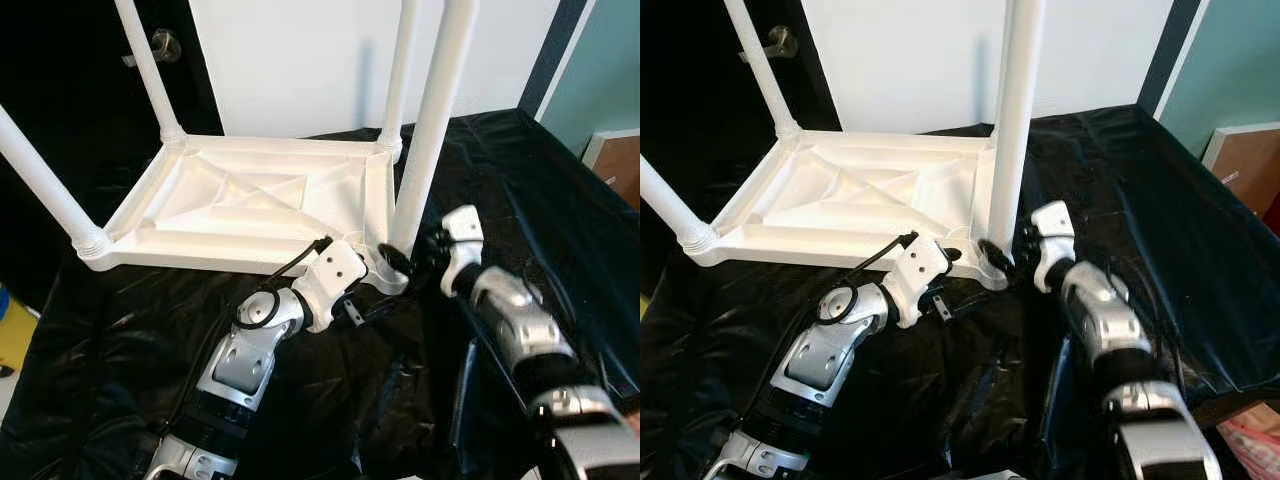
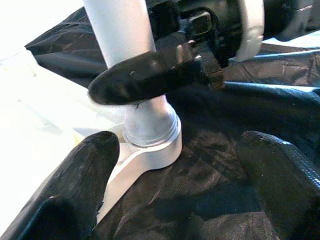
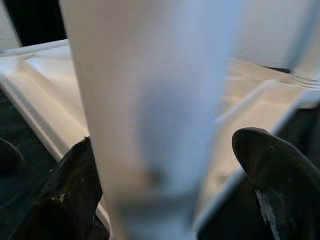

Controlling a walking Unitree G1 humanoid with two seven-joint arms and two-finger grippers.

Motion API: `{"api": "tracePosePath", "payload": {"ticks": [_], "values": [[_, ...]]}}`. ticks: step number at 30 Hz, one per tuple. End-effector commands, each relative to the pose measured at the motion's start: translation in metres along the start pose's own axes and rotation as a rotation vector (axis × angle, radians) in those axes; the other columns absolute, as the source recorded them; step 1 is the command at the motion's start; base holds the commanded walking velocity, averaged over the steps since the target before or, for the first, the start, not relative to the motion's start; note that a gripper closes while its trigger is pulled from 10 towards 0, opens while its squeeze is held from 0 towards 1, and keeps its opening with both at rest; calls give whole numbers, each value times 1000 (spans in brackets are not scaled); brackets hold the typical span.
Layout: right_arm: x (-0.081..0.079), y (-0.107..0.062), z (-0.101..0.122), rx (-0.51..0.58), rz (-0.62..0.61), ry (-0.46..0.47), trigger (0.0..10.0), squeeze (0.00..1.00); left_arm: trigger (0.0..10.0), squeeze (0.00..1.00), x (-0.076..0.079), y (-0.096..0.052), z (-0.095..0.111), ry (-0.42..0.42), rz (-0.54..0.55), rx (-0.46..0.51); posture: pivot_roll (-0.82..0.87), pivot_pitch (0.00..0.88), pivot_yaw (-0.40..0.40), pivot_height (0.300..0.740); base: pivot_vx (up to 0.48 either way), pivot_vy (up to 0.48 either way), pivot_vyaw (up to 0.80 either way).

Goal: Building children table

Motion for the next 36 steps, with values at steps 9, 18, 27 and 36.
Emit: {"api": "tracePosePath", "payload": {"ticks": [9,18,27,36], "values": [[-17,9,-27,-133,147,-20,0,0,10000,0,-8,-3,-1,-2,106,-2,-37,13,-6,740,0,0,0],[-13,4,-32,-151,143,-18,0,0,10000,0,-11,-5,-3,-4,115,-7,-36,17,-7,740,0,0,0],[-3,-3,-42,-185,35,0,10000,0,10000,0,-15,-10,-7,2,119,-23,-51,18,8,740,0,0,0],[-6,-6,-51,-202,-284,128,10000,0,10000,0,-10,-7,-9,5,82,-31,-72,17,20,740,0,0,0]]}}
Point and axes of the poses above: a point about 5 cm out from each wrist's last joint towards the gripper, its own y axis pointing out of the wrist towards the gripper, its own z axis along the axis of the wrist's last joint, x = y × z, the point moved 2 cm from there along y, pointing out of the wrist towards the gripper, and after that the axes turned 3 degrees about -y, right-handed, at the moved point
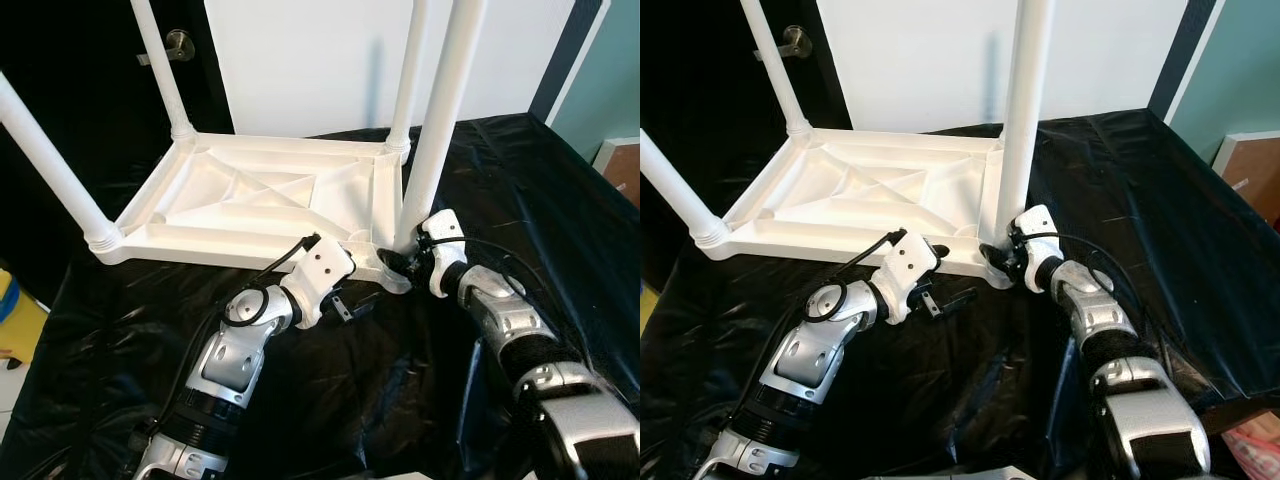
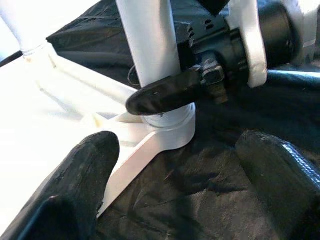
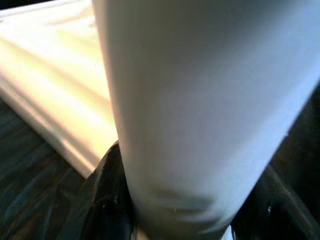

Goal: Building children table

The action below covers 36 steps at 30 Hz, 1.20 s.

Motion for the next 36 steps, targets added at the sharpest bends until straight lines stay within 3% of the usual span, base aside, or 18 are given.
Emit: {"api": "tracePosePath", "payload": {"ticks": [1,3,4,6,7,8,9,10,13,14,23,24,25,26,31,36], "values": [[4,-7,-20,-81,-85,51,10000,0,10000,0,-1,0,-4,-7,57,-9,-72,17,20,740,0,0,0],[-3,-8,-25,-98,-256,111,10000,0,10000,0,0,0,-6,-11,56,-10,-66,15,10,740,0,0,0],[-3,-8,-25,-98,-256,111,10000,0,10000,0,0,0,-6,-11,56,-10,-66,15,10,740,0,0,0],[-11,-11,-25,-80,-486,176,10000,0,10000,0,2,0,-7,-16,60,-11,-57,13,0,740,0,0,0],[-11,-11,-25,-80,-486,176,10000,0,10000,0,2,0,-7,-16,60,-11,-57,13,0,740,0,0,0],[-14,-13,-23,-66,-574,201,10000,0,10000,0,2,0,-7,-18,61,-11,-56,12,0,740,0,0,0],[-26,-10,-23,-73,-605,259,10000,0,10000,0,3,0,-7,-20,62,-11,-48,9,-4,740,0,0,0],[-34,-8,-24,-82,-613,298,10000,0,10000,0,3,0,-8,-21,63,-11,-48,9,-4,740,0,0,0],[-39,-6,-24,-92,-605,319,10000,0,10000,0,4,0,-8,-22,63,-11,-48,9,-4,740,0,0,0],[-48,1,-11,-39,-565,320,10000,0,10000,0,4,-1,-8,-22,69,-13,-34,4,-19,740,0,0,0],[-41,0,0,-4,-581,267,10000,0,10000,0,0,-7,-11,-31,120,-15,5,0,-54,740,0,0,0],[-41,0,2,4,-577,259,10000,75,10000,0,0,-7,-11,-32,124,-16,5,0,-54,740,0,0,0],[-41,0,2,4,-577,259,10000,75,10000,0,0,-7,-11,-32,124,-16,5,0,-54,740,0,0,0],[-40,-1,3,14,-577,252,10000,1000,10000,0,1,-7,-11,-33,125,-16,9,0,-58,740,0,0,0],[-29,-6,14,88,-543,277,10000,1000,10000,0,1,-8,-11,-32,129,-15,10,0,-59,740,0,0,0],[-22,-12,17,129,-423,252,10000,1000,10000,0,1,-9,-12,-27,128,-19,-5,0,-51,740,0,0,0]]}}
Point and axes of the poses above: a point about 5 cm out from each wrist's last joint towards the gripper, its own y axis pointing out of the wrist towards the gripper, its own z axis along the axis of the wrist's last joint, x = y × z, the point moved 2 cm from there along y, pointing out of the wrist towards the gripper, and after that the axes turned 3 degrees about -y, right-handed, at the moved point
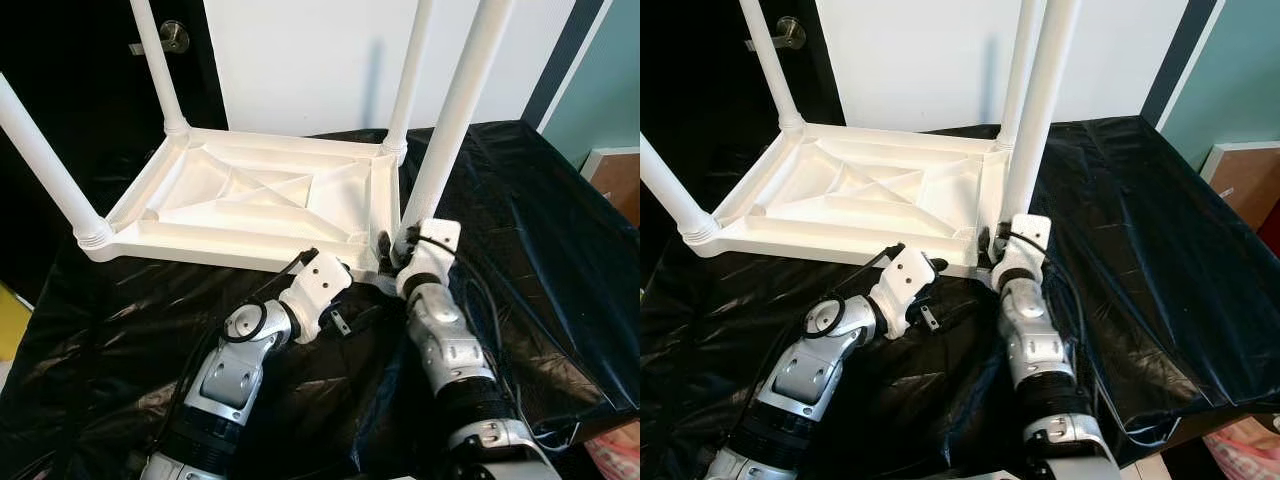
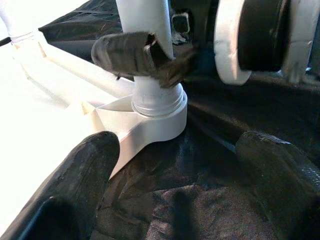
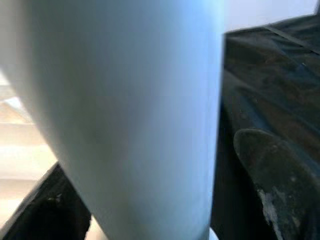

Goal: Building children table

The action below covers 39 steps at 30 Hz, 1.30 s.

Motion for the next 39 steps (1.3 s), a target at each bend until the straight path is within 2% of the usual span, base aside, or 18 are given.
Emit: {"api": "tracePosePath", "payload": {"ticks": [1,3,5,6,7,8,10,12,20,29,31,32,33,34,35,39], "values": [[4,-3,-2,-1,46,4,10000,1000,10000,0,-8,-2,0,6,122,-4,-5,0,-51,740,0,0,0],[10,-7,-5,-18,143,-3,10000,1000,10000,0,-7,-1,0,8,114,-5,-5,0,-51,740,0,0,0],[10,-7,-5,-18,143,-3,10000,1000,10000,0,-7,-1,0,8,114,-5,-5,0,-51,740,0,0,0],[13,-9,-6,-23,182,-15,10000,906,10000,0,-6,-1,0,9,111,-5,-11,0,-47,740,0,0,0],[17,-12,-7,-19,239,-64,10000,0,10000,0,-6,-1,0,10,108,-6,-14,0,-44,740,0,0,0],[17,-12,-7,-19,239,-64,10000,0,10000,0,-6,-1,0,10,108,-6,-14,0,-44,740,0,0,0],[25,-16,-9,-22,333,-136,10000,0,10000,0,-6,-1,-1,12,105,-7,-10,0,-48,740,0,0,0],[29,-17,-10,-33,416,-162,10000,0,10000,0,-7,-1,-1,14,105,-9,-10,0,-45,740,0,0,0],[31,-9,-8,-43,524,-215,10000,0,10000,0,-7,-1,-1,28,107,-13,-8,0,-42,740,0,0,0],[22,4,-11,-72,611,-250,10000,0,10000,0,-5,-1,-2,51,112,-15,9,0,-50,740,0,0,0],[11,10,-11,-79,651,-265,10000,0,10000,0,-7,-2,-1,59,130,-15,18,0,-56,740,0,0,0],[7,13,-11,-78,664,-277,8118,0,10000,0,-9,-2,0,65,140,-17,21,0,-58,740,0,0,0],[4,15,-11,-78,668,-281,4000,0,10000,0,-10,-2,0,67,148,-17,26,0,-62,740,0,0,0],[4,15,-11,-78,668,-281,4000,0,10000,0,-10,-2,0,67,148,-17,26,0,-62,740,0,0,0],[3,16,-10,-75,672,-286,0,0,10000,0,-11,-2,0,69,156,-17,31,0,-67,740,0,0,0],[5,19,-11,-82,675,-289,0,0,10000,0,-14,-5,0,79,190,-17,42,0,-77,740,0,0,0]]}}
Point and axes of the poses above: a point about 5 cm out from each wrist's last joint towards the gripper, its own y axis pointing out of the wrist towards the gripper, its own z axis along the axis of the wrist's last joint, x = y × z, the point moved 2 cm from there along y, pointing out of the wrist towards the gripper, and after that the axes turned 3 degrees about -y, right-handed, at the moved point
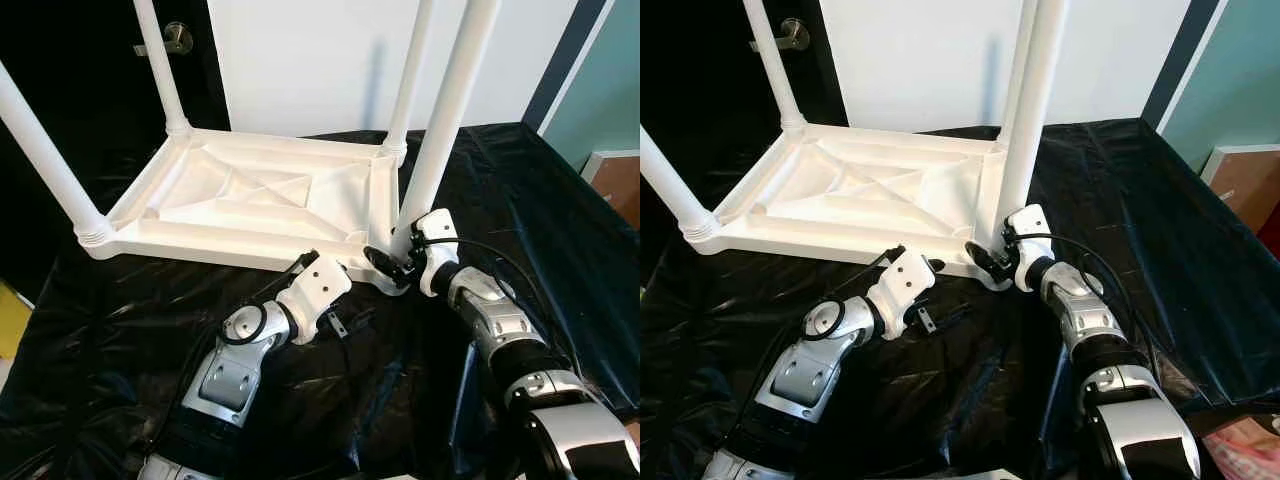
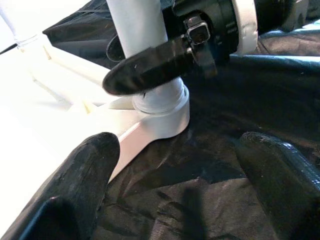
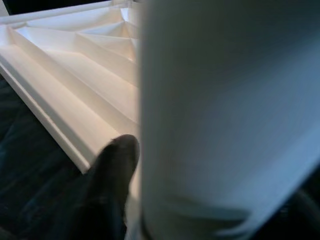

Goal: Building children table

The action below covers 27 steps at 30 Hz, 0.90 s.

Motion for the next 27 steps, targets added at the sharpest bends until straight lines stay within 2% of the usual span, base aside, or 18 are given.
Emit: {"api": "tracePosePath", "payload": {"ticks": [1,8,9,12,13,16,19,25,27], "values": [[-6,4,0,-11,42,-13,0,0,10000,0,-12,-2,2,13,171,14,42,0,-77,740,0,0,0],[2,-3,-16,-75,-18,-5,0,0,10000,0,-20,-9,0,33,243,7,47,16,-80,740,0,0,0],[4,-4,-18,-85,-46,2,7725,0,10000,0,-22,-9,-1,39,256,4,46,16,-79,740,0,0,0],[5,-4,-19,-89,-63,6,7725,0,10000,0,-23,-10,-2,44,262,2,44,19,-75,740,0,0,0],[6,-4,-20,-88,-87,18,10000,0,10000,0,-25,-11,-2,48,270,-1,42,22,-70,740,0,0,0],[5,-2,-20,-74,-152,56,10000,0,10000,0,-30,-14,-5,53,280,-14,33,25,-56,740,0,0,0],[1,3,-20,-78,-317,131,10000,0,10000,0,-40,-19,-13,55,287,-41,26,30,-44,740,0,0,0],[-5,8,-18,-76,-452,157,10000,0,10000,0,-51,-22,-15,35,297,-55,19,35,-31,740,0,0,0],[-12,10,-16,-81,-574,168,10000,0,10000,0,-62,-23,-14,18,308,-56,11,36,-20,740,0,0,0]]}}
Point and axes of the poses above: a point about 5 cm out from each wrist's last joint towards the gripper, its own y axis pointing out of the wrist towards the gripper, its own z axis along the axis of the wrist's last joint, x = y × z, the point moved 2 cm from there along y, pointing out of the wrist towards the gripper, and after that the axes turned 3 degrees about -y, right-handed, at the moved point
